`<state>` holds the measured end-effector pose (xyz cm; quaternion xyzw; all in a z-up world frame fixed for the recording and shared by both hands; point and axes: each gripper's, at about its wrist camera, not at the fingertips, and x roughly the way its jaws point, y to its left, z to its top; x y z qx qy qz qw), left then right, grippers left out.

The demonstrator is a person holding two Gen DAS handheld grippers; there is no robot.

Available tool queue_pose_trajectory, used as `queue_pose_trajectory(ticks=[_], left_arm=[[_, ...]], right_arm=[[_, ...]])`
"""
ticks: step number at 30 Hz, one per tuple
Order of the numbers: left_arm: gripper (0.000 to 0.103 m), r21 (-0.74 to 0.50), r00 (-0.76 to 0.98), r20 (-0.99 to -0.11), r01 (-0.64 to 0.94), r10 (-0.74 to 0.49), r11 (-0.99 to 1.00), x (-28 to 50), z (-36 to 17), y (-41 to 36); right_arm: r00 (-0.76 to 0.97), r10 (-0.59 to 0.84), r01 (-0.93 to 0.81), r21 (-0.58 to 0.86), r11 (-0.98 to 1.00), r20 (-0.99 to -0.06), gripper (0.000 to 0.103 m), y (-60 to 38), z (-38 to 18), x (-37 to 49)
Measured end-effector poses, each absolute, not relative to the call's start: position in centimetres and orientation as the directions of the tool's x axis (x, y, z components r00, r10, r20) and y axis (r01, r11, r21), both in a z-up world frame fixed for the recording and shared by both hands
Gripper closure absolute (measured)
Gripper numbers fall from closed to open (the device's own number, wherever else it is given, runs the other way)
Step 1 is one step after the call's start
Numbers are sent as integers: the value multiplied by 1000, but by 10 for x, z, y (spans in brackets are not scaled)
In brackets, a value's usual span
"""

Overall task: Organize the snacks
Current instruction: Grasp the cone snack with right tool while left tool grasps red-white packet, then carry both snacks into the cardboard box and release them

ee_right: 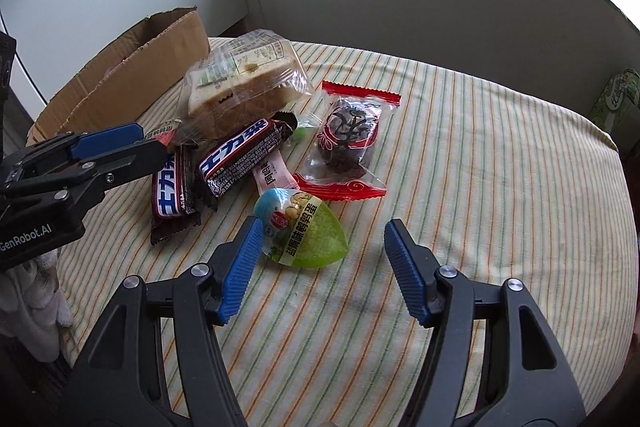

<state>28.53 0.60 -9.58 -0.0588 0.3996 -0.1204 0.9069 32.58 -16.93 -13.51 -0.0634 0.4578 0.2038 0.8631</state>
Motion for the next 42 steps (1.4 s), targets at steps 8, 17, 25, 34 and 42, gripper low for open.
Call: queue_pose_trajectory(ticks=[8, 17, 25, 34, 42], left_arm=[[54, -201, 640, -722, 169, -263, 965, 294, -101, -1], [63, -185, 633, -728, 185, -261, 965, 295, -105, -4], [71, -169, 642, -721, 203, -261, 965, 292, -102, -4], [73, -191, 647, -708, 210, -283, 959, 286, -99, 3], [73, -210, 685, -666, 209, -296, 955, 277, -79, 16]], right_arm=[[498, 282, -423, 53, 904, -820, 37, -159, -139, 329], [509, 266, -416, 37, 909, -819, 47, -159, -139, 330], [504, 267, -420, 37, 907, -821, 77, -159, -137, 324], [516, 279, -398, 61, 915, -810, 78, -172, -129, 315], [549, 298, -405, 64, 912, -781, 78, -167, -102, 308]])
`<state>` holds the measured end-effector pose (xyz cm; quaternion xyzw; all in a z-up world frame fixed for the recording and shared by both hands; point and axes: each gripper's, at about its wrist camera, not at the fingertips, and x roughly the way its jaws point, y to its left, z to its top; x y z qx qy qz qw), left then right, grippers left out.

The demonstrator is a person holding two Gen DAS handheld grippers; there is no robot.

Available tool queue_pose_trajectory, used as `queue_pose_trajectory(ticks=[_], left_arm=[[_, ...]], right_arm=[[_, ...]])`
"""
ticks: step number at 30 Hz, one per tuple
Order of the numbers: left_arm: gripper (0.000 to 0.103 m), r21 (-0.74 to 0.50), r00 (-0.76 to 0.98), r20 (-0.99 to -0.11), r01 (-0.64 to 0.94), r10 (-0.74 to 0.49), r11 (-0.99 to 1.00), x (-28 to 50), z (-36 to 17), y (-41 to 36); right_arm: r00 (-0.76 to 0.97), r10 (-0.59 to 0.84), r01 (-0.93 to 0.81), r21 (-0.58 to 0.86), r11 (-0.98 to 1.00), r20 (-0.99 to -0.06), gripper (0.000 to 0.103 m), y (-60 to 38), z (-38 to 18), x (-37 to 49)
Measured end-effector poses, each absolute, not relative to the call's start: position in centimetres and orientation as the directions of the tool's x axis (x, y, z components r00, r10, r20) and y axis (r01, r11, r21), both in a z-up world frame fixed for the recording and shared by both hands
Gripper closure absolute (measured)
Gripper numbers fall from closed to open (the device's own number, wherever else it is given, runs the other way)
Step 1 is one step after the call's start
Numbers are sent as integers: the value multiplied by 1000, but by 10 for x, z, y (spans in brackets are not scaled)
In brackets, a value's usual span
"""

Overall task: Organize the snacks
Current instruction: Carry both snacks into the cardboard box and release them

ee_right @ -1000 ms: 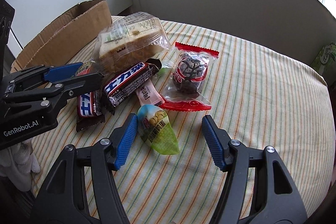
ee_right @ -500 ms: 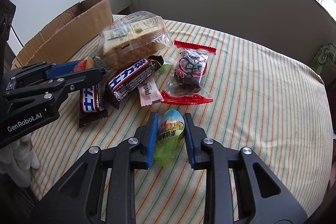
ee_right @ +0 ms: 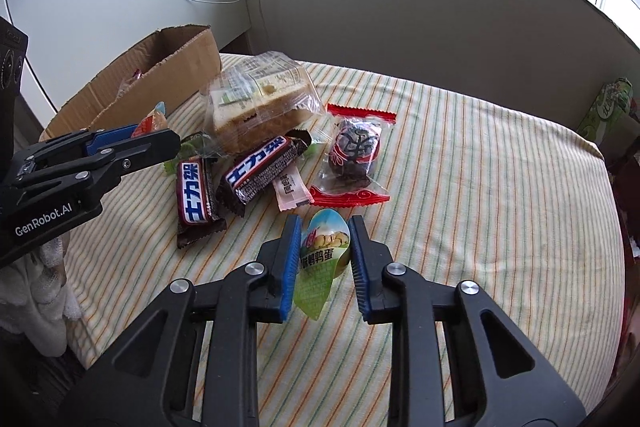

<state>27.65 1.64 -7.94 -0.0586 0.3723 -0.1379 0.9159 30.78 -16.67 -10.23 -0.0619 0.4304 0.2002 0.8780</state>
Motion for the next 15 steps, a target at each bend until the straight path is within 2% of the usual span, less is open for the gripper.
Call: queue_pose_trajectory(ticks=[15], left_arm=[[74, -252, 780, -571, 131, -257, 959, 253, -49, 74]], right_arm=[[578, 403, -516, 65, 854, -710, 78, -85, -50, 300]])
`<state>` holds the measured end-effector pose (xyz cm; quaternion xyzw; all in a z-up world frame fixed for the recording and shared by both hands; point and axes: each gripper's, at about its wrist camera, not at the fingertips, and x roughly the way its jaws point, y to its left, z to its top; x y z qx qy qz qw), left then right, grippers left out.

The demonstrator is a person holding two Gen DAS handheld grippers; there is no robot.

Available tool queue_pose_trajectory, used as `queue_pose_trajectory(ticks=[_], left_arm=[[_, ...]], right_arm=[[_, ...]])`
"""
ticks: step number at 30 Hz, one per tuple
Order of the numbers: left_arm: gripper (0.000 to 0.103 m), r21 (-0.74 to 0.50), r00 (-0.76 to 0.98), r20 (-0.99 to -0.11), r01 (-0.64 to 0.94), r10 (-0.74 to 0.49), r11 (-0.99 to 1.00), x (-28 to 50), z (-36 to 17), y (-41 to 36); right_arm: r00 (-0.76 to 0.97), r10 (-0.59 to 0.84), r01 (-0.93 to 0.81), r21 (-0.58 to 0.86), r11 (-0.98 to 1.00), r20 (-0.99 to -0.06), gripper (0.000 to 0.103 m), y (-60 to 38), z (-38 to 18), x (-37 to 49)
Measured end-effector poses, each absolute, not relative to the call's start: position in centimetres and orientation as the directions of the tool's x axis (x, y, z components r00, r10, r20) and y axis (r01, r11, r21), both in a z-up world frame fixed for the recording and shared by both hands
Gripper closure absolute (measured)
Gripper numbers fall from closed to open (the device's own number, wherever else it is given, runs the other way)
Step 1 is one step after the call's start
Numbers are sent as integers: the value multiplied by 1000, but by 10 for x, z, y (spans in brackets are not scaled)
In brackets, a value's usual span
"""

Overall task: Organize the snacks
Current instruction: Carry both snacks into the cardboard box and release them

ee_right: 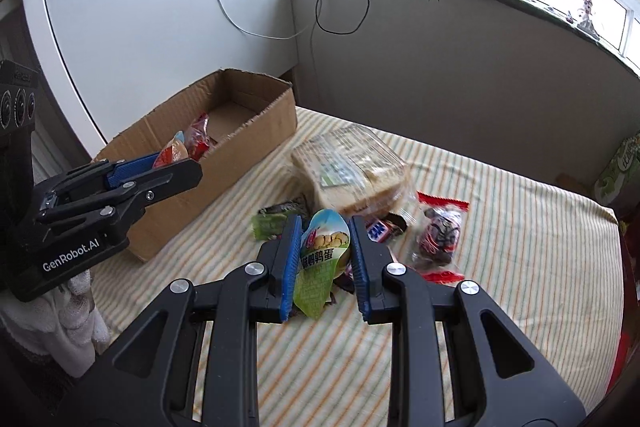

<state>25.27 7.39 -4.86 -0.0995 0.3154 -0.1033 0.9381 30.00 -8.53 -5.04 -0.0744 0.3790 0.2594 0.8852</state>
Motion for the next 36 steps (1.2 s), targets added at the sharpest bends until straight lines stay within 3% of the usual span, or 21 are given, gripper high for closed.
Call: queue_pose_trajectory(ticks=[20, 33, 36], left_arm=[[74, -273, 811, -574, -60, -113, 960, 231, -65, 167], [73, -272, 800, -595, -107, -80, 956, 228, -76, 187], [69, -273, 795, -601, -112, -79, 955, 229, -77, 189]], right_arm=[[518, 479, -651, 37, 758, -709, 78, 47, -49, 309], [483, 475, -674, 34, 738, -736, 78, 78, -65, 317], [488, 470, -671, 28, 741, -735, 78, 78, -66, 317]])
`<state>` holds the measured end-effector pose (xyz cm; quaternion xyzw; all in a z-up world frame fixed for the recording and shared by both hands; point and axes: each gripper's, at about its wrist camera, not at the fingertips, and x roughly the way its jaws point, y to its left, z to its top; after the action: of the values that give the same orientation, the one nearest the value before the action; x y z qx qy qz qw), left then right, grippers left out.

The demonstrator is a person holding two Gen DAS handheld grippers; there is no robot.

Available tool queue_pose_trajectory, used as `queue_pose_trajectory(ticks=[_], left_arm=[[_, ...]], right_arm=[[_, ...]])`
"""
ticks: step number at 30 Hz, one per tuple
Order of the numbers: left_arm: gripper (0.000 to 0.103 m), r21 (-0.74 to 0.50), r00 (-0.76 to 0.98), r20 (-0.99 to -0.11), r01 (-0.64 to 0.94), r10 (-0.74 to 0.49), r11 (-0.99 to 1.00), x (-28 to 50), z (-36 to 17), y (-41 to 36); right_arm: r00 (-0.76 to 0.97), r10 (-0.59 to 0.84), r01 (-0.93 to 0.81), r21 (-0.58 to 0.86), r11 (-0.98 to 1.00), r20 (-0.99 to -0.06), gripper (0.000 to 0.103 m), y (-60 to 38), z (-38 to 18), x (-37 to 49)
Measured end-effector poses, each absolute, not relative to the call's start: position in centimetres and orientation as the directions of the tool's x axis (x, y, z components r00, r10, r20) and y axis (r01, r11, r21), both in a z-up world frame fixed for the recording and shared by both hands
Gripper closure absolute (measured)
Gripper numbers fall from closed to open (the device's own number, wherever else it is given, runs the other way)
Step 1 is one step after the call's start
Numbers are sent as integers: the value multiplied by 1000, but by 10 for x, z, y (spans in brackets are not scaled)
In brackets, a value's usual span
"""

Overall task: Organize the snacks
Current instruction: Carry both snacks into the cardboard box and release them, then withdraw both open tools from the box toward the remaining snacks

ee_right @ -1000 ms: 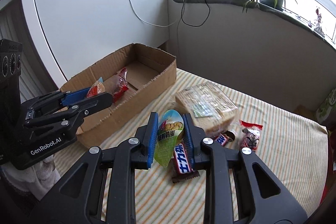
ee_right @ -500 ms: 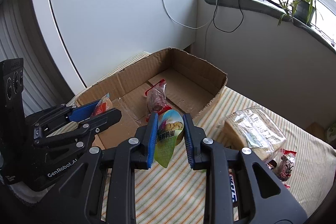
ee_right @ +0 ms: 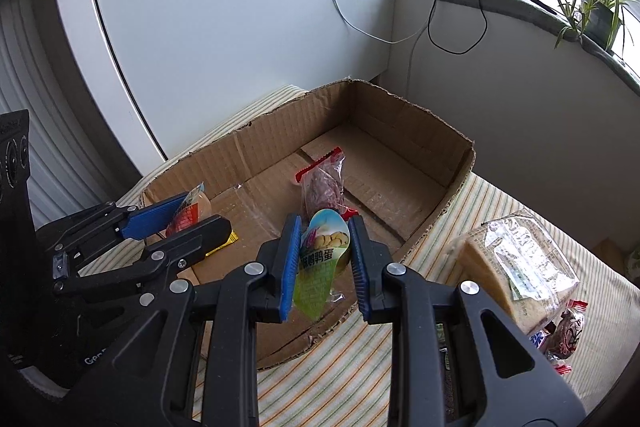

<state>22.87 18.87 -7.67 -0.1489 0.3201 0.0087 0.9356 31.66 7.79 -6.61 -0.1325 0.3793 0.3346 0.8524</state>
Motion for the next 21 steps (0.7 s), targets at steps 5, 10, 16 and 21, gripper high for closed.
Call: queue_pose_trajectory(ticks=[5, 10, 16, 21], left_arm=[[61, -268, 796, -602, -133, -58, 954, 228, -76, 192], [57, -271, 799, -600, -149, -45, 951, 228, -76, 196], [57, -259, 799, -600, -145, -42, 955, 228, -74, 192], [57, -254, 803, -595, -139, -41, 957, 229, -71, 188]], right_arm=[[513, 459, -661, 8, 750, -726, 59, 76, -63, 316], [531, 459, -645, 11, 764, -712, 39, 69, -57, 317], [548, 455, -634, 6, 773, -702, 35, 63, -53, 316], [569, 446, -617, -1, 787, -691, 34, 52, -49, 315]])
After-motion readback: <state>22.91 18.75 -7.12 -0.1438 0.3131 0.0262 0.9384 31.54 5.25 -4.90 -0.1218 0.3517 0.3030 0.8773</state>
